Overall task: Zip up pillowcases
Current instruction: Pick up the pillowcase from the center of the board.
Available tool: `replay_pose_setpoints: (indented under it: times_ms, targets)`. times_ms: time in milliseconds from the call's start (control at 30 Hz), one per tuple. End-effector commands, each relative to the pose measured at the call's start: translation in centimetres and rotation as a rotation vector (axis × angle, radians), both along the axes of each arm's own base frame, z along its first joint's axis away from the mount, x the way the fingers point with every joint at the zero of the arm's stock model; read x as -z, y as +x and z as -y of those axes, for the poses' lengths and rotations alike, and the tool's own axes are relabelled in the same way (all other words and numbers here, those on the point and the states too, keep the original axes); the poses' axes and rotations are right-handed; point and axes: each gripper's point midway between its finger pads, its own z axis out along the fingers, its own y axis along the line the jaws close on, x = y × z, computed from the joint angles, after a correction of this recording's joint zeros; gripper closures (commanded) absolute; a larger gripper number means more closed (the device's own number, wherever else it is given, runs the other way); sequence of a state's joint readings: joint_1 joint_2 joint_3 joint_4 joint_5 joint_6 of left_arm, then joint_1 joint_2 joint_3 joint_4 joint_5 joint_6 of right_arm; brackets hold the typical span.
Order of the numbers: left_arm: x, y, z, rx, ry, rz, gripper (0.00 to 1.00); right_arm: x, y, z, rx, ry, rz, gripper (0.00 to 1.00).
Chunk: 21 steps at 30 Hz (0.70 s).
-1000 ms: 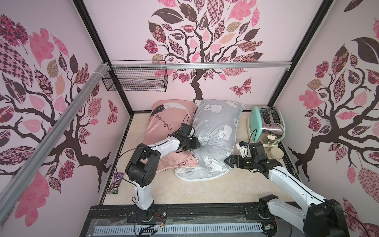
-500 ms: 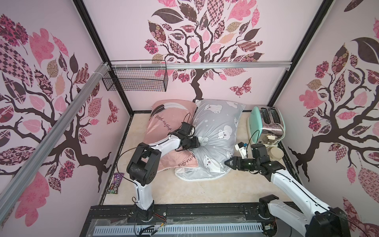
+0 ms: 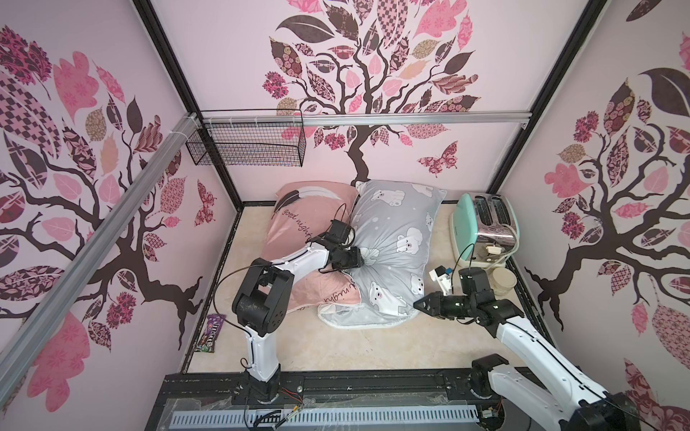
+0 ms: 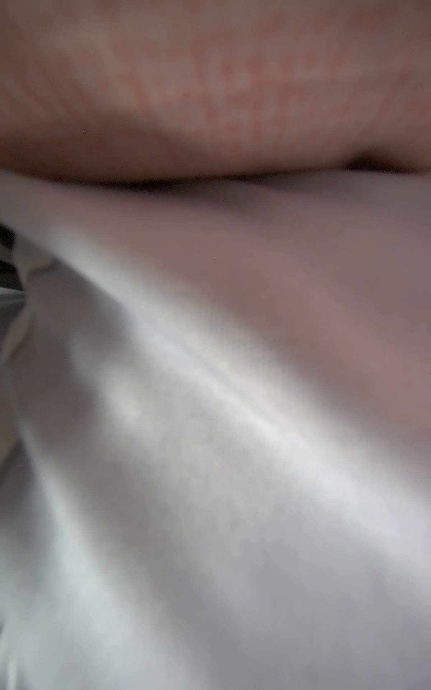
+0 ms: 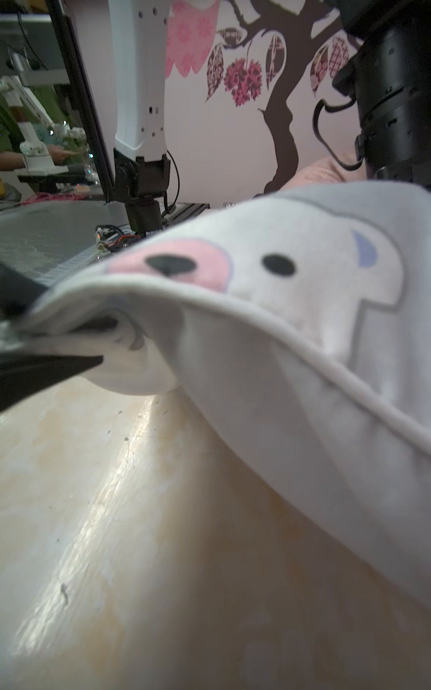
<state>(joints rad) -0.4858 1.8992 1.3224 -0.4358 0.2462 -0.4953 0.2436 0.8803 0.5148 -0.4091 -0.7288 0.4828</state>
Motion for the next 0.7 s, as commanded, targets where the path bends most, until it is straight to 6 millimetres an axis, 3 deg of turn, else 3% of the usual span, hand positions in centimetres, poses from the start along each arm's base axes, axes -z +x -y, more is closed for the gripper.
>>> replay_pose_setpoints:
  times_ms: [0,100,233,333,467,533,667]
  targets:
    - [2.3,2.2,-6.9,-0.163,0.188,0.042,0.39,-1.3,-0.1,0.1,0.012,0.012,0.019,0.99]
    - [-1.0,1.0,-7.0,-0.141,0.175,0.092,0.25,-2.5,-0.1,-0.3,0.010,-0.031,0.058,1.00]
    - [-5.8,-2.1,-8.2,-0.140,0.181,0.153,0.16,-1.8,0.0,-0.3,0.031,-0.227,0.080,1.00]
    - [-8.7,-4.7,-9.1,-0.143,0.179,0.206,0.17,-1.4,0.6,0.4,0.078,-0.438,0.124,1.00]
    - [-11.6,-8.8,-9.1,-0.139,0.176,0.251,0.21,-0.4,1.2,0.8,0.099,-0.534,0.116,1.00]
    - [-12.1,-11.3,-7.1,-0.114,0.105,0.250,0.27,-0.5,1.3,0.1,0.088,-0.504,0.119,1.00]
    - [-11.7,-16.4,0.7,0.003,-0.150,0.224,0.44,-2.0,0.3,-3.7,0.012,-0.238,0.137,1.00]
